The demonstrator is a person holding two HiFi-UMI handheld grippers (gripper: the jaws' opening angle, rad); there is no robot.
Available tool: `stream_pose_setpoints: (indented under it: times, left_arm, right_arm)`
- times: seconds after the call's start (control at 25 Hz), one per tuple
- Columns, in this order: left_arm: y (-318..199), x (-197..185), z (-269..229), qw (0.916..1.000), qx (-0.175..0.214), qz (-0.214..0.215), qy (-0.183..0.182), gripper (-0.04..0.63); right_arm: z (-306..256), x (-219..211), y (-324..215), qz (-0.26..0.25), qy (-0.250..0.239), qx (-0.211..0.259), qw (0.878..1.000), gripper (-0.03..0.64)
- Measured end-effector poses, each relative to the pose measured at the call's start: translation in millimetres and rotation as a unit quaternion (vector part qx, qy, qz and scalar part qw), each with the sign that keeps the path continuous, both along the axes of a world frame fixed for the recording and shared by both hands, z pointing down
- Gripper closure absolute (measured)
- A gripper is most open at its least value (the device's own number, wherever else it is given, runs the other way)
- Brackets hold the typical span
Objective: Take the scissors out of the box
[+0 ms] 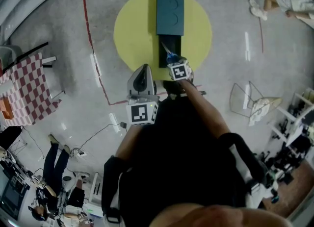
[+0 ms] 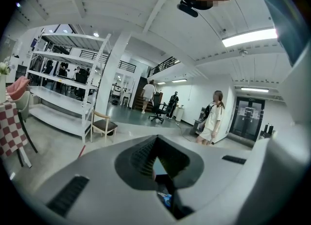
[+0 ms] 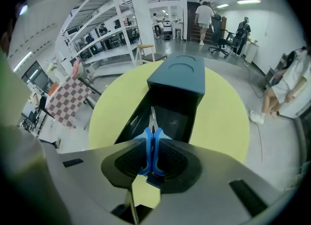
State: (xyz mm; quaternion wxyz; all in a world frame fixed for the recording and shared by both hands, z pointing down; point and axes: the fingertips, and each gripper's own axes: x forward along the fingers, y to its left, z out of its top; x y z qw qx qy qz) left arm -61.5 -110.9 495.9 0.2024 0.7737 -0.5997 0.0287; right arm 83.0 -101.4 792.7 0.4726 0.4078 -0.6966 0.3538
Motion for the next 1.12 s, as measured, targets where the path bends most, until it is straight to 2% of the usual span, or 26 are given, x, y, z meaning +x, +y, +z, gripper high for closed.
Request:
stream_pose_setpoints:
  times: [0.72,1.12]
  left_arm:
    - [-10.1,16.0,-9.2,0.9998,0.016,0.015,-0.005,0.6]
    - [-15.3,20.3,-16.3,0.9993,0.029,0.02,-0.013,0.6]
  right_arm:
    - [-60.0,7.2,-17.0,0.0,-0.042,0.082,0.996,0.537]
    - [-128.1,6.7,-45.9,0.011,-0.085,0.174,0.981,0.537]
